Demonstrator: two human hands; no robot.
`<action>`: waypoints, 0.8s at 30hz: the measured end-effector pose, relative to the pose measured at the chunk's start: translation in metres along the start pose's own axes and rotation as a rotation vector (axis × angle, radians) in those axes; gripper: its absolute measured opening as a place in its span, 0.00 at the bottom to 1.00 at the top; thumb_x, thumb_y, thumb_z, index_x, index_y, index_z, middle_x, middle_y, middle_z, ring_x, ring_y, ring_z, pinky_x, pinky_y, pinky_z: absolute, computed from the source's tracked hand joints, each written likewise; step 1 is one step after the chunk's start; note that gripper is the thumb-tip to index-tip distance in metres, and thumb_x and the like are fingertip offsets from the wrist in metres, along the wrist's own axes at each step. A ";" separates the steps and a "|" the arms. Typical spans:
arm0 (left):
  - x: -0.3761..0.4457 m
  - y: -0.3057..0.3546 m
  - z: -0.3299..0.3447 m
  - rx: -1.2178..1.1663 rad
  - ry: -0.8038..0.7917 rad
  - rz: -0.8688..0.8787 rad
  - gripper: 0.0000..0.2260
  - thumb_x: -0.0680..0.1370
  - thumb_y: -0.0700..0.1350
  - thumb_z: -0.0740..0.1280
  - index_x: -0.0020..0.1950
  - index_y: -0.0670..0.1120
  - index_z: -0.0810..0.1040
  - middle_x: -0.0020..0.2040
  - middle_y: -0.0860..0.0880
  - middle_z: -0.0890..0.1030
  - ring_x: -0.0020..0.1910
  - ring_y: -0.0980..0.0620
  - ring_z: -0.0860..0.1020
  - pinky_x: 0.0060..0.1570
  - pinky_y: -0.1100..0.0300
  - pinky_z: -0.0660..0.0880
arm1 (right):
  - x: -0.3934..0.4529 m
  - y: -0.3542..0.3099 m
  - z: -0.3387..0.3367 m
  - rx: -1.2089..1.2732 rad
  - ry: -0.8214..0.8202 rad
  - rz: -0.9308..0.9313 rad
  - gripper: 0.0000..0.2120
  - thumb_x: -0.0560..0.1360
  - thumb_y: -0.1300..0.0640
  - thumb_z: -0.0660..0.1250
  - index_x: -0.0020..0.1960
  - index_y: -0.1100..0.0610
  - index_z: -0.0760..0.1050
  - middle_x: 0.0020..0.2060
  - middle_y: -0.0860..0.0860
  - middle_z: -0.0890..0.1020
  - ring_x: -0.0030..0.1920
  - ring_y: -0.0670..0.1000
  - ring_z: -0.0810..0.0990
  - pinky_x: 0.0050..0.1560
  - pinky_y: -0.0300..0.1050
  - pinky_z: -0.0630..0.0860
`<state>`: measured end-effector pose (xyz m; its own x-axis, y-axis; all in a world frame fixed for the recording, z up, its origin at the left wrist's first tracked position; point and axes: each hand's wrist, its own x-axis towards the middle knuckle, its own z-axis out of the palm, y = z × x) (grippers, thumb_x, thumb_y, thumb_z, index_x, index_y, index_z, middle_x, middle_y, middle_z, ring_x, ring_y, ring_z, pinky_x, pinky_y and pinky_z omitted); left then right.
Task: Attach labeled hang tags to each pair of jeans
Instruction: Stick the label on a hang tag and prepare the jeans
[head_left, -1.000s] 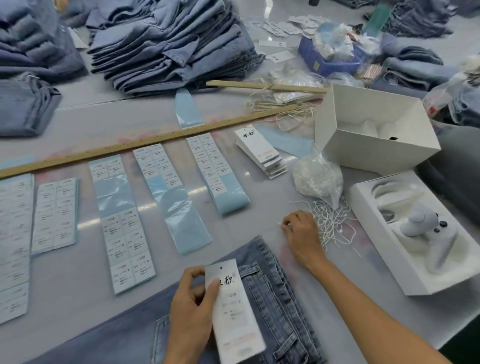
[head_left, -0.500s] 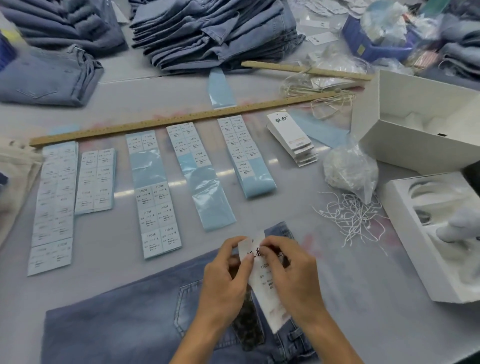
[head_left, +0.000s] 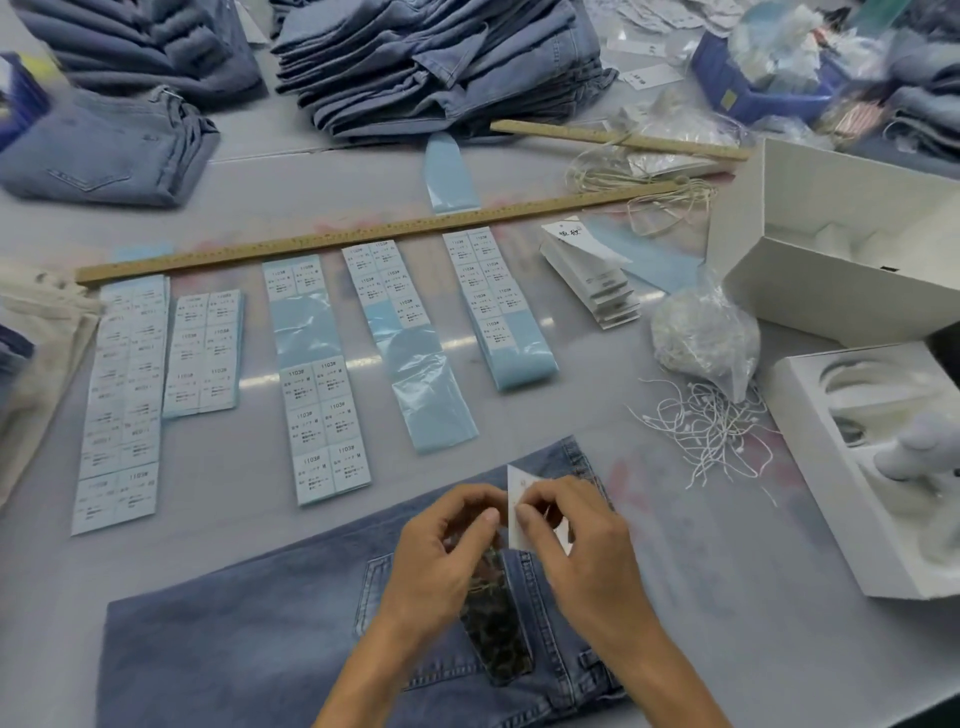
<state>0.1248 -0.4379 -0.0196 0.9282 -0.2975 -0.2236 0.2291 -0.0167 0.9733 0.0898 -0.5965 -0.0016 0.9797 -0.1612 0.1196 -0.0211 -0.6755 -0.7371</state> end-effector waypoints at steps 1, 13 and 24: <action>0.001 0.000 -0.001 0.025 -0.009 0.003 0.05 0.79 0.45 0.70 0.49 0.56 0.84 0.42 0.49 0.84 0.40 0.53 0.81 0.34 0.59 0.79 | -0.003 -0.001 0.000 -0.022 -0.017 -0.028 0.06 0.78 0.58 0.71 0.48 0.49 0.76 0.43 0.40 0.76 0.46 0.43 0.75 0.46 0.32 0.70; 0.006 0.014 0.024 0.072 -0.241 0.025 0.05 0.80 0.42 0.71 0.47 0.52 0.80 0.40 0.53 0.81 0.39 0.54 0.78 0.41 0.59 0.76 | -0.027 0.004 -0.021 0.163 0.097 0.118 0.09 0.76 0.63 0.73 0.46 0.49 0.79 0.41 0.43 0.80 0.40 0.47 0.78 0.39 0.36 0.73; -0.034 0.078 0.059 0.522 -0.013 0.755 0.05 0.81 0.43 0.68 0.54 0.53 0.76 0.43 0.62 0.72 0.37 0.66 0.68 0.37 0.71 0.67 | -0.046 -0.017 -0.068 -0.050 0.403 -0.321 0.16 0.80 0.62 0.64 0.68 0.59 0.75 0.66 0.53 0.79 0.65 0.55 0.79 0.71 0.57 0.69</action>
<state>0.0935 -0.4858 0.0671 0.7735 -0.4154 0.4787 -0.6012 -0.2417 0.7617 0.0319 -0.6268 0.0504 0.7838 -0.1984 0.5885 0.2482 -0.7686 -0.5896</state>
